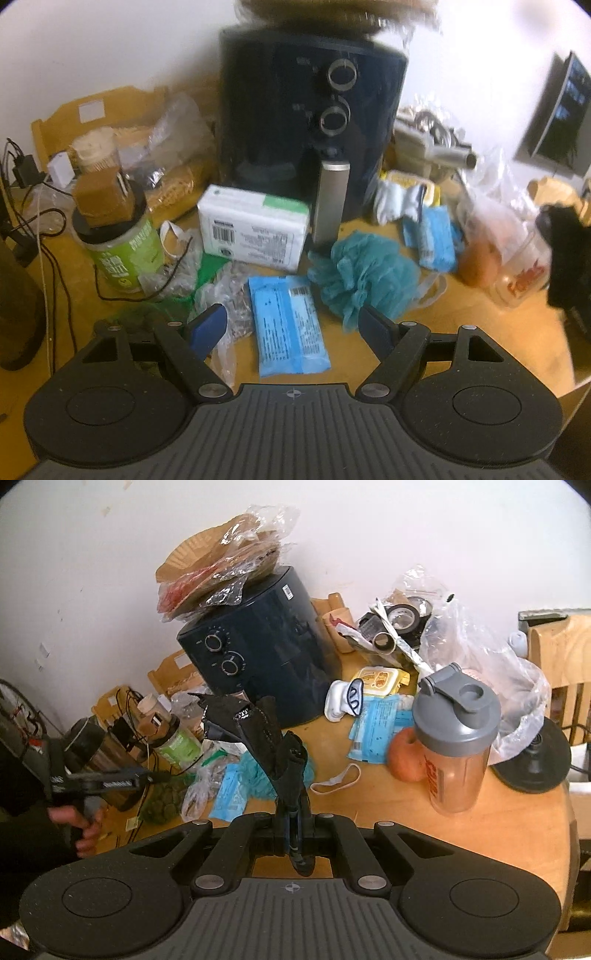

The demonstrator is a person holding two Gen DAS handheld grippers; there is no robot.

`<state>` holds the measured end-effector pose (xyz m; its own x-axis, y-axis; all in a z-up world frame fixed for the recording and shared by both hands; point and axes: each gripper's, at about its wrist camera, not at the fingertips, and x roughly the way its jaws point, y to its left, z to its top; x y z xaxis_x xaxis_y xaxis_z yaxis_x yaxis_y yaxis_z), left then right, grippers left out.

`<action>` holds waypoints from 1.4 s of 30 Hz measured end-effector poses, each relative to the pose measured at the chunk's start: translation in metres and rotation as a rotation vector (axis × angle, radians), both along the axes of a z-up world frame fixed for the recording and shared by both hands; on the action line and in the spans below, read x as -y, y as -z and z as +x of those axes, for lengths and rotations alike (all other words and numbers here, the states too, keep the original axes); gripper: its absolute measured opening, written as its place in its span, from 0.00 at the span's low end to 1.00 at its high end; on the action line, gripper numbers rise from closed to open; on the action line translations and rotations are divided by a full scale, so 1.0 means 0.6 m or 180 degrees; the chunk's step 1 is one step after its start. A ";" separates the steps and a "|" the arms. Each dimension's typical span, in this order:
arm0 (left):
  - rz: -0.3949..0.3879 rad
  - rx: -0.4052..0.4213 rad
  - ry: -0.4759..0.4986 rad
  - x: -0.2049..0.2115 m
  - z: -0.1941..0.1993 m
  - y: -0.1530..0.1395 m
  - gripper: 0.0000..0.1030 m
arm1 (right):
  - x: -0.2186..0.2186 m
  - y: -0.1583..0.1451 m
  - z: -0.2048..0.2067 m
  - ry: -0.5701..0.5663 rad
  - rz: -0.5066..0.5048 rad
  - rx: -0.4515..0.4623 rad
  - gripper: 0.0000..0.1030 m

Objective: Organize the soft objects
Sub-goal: 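Grasp the blue wet-wipe packet with the left tool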

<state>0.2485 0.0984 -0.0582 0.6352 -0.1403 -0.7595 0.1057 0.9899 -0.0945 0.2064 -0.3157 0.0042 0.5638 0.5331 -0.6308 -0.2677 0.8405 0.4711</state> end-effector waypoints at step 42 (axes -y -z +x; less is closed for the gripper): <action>0.0379 -0.1334 -0.0061 0.059 0.161 0.221 0.62 | 0.019 0.020 -0.071 0.0514 0.0129 -0.0101 0.06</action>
<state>0.3452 0.0628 -0.1910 0.2702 -0.0275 -0.9624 0.0641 0.9979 -0.0105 0.1635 -0.3273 -0.0075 0.6244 0.4626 -0.6294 -0.1151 0.8515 0.5116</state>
